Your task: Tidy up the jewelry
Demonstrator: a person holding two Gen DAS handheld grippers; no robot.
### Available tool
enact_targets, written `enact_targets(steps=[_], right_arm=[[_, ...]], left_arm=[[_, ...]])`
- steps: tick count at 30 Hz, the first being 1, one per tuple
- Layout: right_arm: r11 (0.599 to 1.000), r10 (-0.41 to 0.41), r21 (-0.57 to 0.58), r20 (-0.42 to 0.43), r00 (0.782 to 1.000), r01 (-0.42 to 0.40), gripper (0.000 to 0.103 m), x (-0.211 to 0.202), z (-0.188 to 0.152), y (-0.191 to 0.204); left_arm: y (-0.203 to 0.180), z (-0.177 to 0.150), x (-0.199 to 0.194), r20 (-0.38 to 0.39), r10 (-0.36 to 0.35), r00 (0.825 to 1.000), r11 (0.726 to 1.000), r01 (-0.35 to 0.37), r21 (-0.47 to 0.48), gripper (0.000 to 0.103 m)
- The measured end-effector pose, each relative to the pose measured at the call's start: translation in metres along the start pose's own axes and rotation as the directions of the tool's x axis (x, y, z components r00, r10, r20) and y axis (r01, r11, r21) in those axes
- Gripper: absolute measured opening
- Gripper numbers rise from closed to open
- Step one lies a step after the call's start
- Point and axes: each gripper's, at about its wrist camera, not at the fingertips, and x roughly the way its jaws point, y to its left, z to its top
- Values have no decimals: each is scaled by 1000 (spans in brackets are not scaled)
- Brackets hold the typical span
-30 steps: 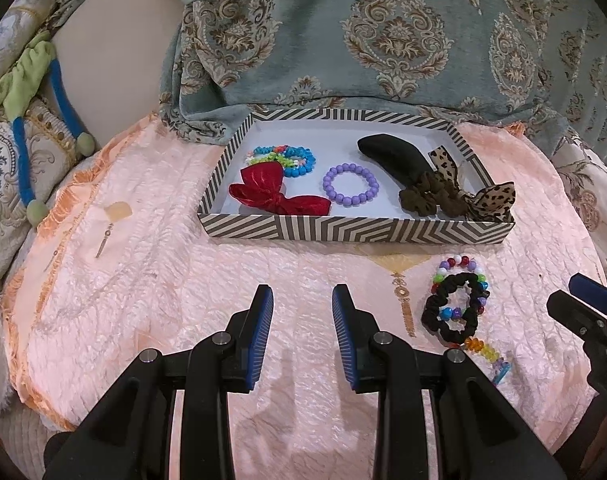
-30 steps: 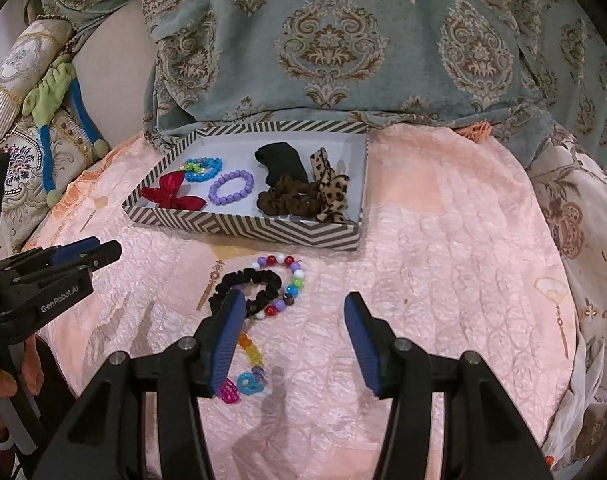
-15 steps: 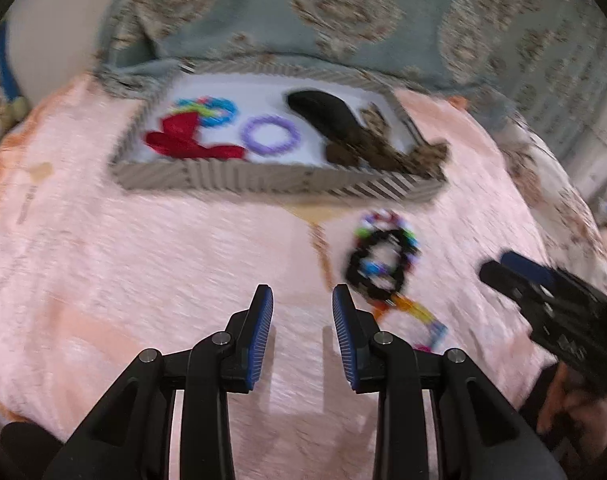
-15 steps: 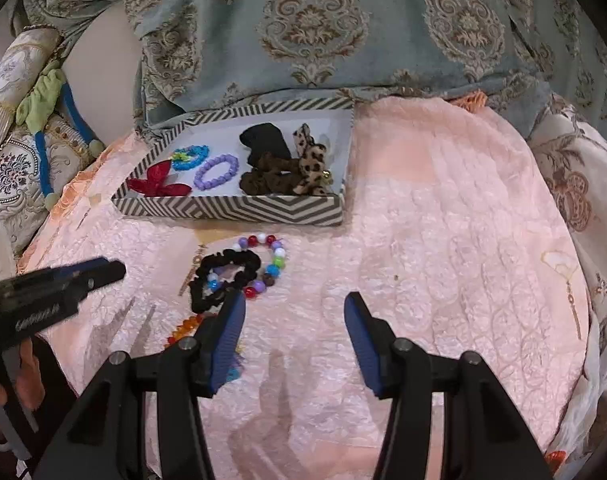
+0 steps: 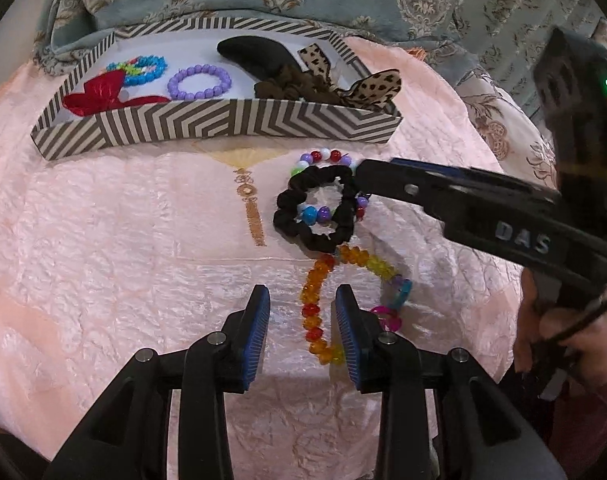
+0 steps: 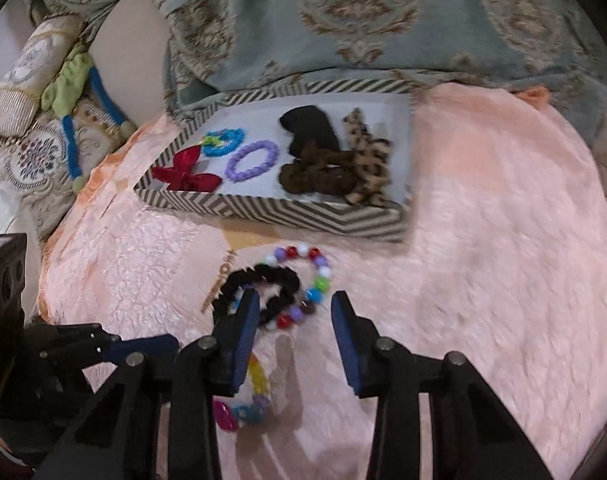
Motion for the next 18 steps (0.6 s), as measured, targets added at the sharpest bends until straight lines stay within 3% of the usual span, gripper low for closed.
enact_targets(steps=[6, 9, 10, 12, 13, 18], right_arm=[[998, -27, -60, -94, 995, 22, 39, 40, 12, 2], [997, -19, -71, -83, 996, 13, 38, 46, 13, -1], [997, -24, -77, -80, 997, 18, 29, 45, 13, 0], [996, -25, -83, -64, 998, 20, 11, 39, 13, 0], [997, -16, -77, -54, 998, 12, 10, 36, 12, -1], [999, 12, -32, 7, 1000, -12, 6, 5, 7, -11]], left_arm=[[3, 0, 4, -8, -53, 999, 999, 53, 0, 18], [5, 1, 6, -1, -74, 997, 997, 74, -10, 18], [5, 1, 7, 2, -78, 997, 997, 78, -8, 18], [6, 1, 7, 13, -74, 997, 997, 74, 1, 6], [6, 0, 7, 15, -66, 998, 998, 66, 8, 0], [10, -2, 1, 40, -49, 998, 999, 48, 14, 0]])
